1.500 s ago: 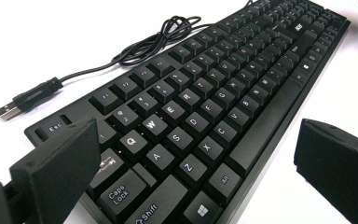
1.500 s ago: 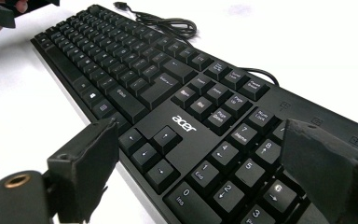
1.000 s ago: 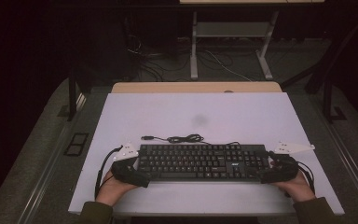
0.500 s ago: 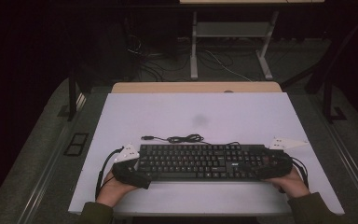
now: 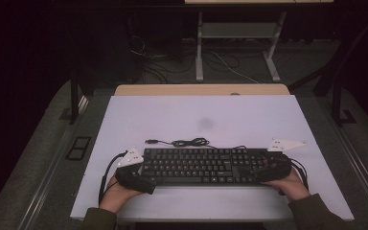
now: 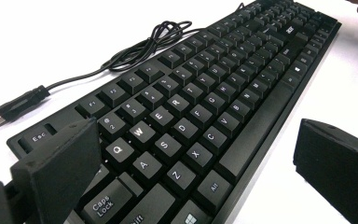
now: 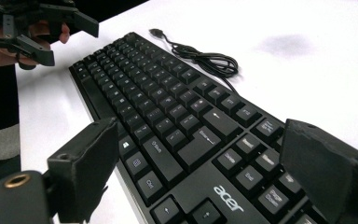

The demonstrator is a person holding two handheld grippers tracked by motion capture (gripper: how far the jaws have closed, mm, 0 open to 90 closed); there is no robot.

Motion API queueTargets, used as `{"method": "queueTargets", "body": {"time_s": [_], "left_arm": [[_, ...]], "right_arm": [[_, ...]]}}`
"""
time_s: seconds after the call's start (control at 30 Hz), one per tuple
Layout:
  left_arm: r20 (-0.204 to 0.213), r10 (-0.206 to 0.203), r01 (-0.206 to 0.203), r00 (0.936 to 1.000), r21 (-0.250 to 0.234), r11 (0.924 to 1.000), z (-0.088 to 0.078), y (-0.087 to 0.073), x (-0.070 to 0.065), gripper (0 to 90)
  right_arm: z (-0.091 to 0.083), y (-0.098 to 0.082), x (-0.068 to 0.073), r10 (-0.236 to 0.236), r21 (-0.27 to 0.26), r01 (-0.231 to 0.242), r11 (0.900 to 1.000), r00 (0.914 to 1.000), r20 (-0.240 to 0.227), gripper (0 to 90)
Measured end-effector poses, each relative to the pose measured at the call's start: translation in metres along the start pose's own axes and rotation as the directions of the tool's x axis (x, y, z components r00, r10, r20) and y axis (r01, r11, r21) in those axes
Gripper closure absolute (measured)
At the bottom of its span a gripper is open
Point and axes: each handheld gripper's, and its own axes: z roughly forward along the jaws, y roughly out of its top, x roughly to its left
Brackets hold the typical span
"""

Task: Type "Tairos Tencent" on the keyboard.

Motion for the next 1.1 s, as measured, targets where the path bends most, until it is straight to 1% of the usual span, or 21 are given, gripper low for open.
{"method": "queueTargets", "body": {"time_s": [0.13,0.33,0.47,0.57,0.6,0.83,0.97,1.1], "left_arm": [[0.0,0.007,-0.007,1.0,-0.001,1.0,0.002,0.001,0.001,0.0],[-0.005,0.006,-0.006,1.0,-0.003,1.0,0.002,0.003,0.001,0.1],[-0.009,-0.001,0.001,1.0,-0.011,0.9999,0.003,0.004,0.002,0.1],[-0.01,0.002,-0.002,0.9999,-0.012,0.9999,0.004,0.005,0.003,0.0],[-0.008,0.003,-0.003,1.0,-0.011,0.9999,0.004,0.005,0.003,0.1],[0.005,0.012,-0.012,0.9999,-0.015,0.9998,0.008,0.008,0.003,0.1],[0.006,0.012,-0.012,0.9999,-0.022,0.9997,0.011,0.011,0.004,0.1],[0.009,0.015,-0.015,0.9998,-0.024,0.9996,0.012,0.013,0.005,0.1]], "right_arm": [[0.004,0.002,0.001,0.001,-0.004,-0.001,1.0,0.9999,-0.014,11.6],[0.01,0.006,0.004,0.002,-0.007,-0.002,1.0,0.9996,-0.028,11.6],[0.016,0.008,0.005,-0.006,0.0,0.006,1.0,0.9993,-0.037,11.6],[0.018,0.009,0.005,-0.01,0.001,0.01,1.0,0.9992,-0.04,11.6],[0.021,0.011,0.006,-0.009,0.003,0.009,1.0,0.9989,-0.047,11.6],[0.03,0.015,0.008,-0.02,0.01,0.021,1.0,0.998,-0.059,11.7],[0.034,0.018,0.009,-0.016,0.008,0.017,1.0,0.9977,-0.066,11.7],[0.041,0.021,0.01,-0.024,0.014,0.025,1.0,0.9971,-0.073,11.7]]}}
